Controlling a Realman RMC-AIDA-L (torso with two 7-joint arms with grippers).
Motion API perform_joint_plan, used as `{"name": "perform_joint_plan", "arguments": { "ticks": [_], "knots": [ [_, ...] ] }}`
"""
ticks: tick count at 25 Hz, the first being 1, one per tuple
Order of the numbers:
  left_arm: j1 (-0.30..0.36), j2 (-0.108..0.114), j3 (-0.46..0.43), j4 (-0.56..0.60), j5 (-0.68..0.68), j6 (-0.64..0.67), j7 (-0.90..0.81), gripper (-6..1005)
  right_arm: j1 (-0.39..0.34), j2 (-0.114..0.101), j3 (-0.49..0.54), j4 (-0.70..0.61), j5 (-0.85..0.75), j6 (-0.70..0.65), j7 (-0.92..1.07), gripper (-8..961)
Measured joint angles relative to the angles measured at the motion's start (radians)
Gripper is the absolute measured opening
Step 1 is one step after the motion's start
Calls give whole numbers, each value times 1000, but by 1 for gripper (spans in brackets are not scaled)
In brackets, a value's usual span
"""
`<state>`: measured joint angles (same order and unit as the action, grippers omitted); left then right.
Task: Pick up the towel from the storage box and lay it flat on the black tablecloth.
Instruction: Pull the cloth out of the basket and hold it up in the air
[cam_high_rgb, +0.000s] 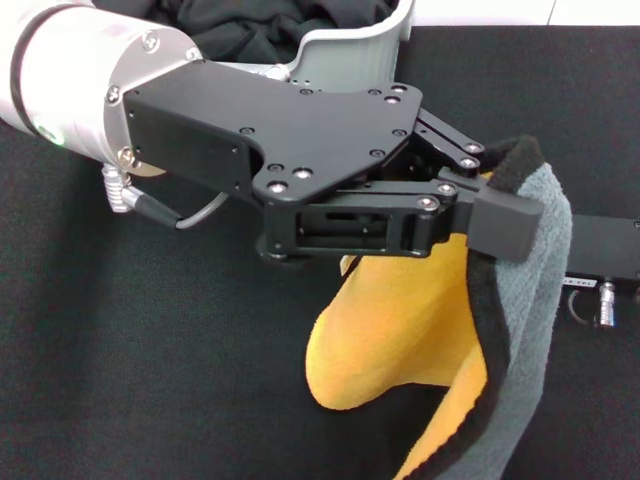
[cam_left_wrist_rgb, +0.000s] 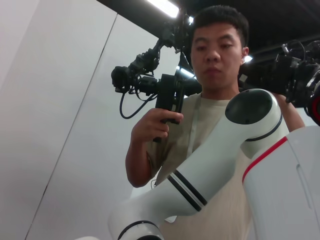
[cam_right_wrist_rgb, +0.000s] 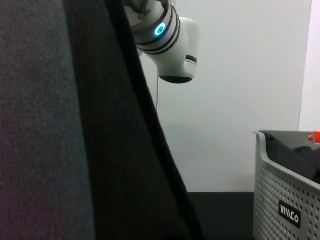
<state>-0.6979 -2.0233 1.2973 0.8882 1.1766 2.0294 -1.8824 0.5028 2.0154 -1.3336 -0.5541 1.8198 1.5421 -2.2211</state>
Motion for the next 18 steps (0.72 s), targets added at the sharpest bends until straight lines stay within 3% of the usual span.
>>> {"name": "perform_joint_plan", "arguments": {
  "ticks": [16, 18],
  "knots": [
    [4, -9, 5, -2, -2, 1, 1, 31, -2, 6, -27, 2, -10, -17, 10, 531],
    [8, -9, 4, -3, -2, 2, 1, 31, -8, 5, -26, 2, -9, -12, 11, 515]
  ]
}}
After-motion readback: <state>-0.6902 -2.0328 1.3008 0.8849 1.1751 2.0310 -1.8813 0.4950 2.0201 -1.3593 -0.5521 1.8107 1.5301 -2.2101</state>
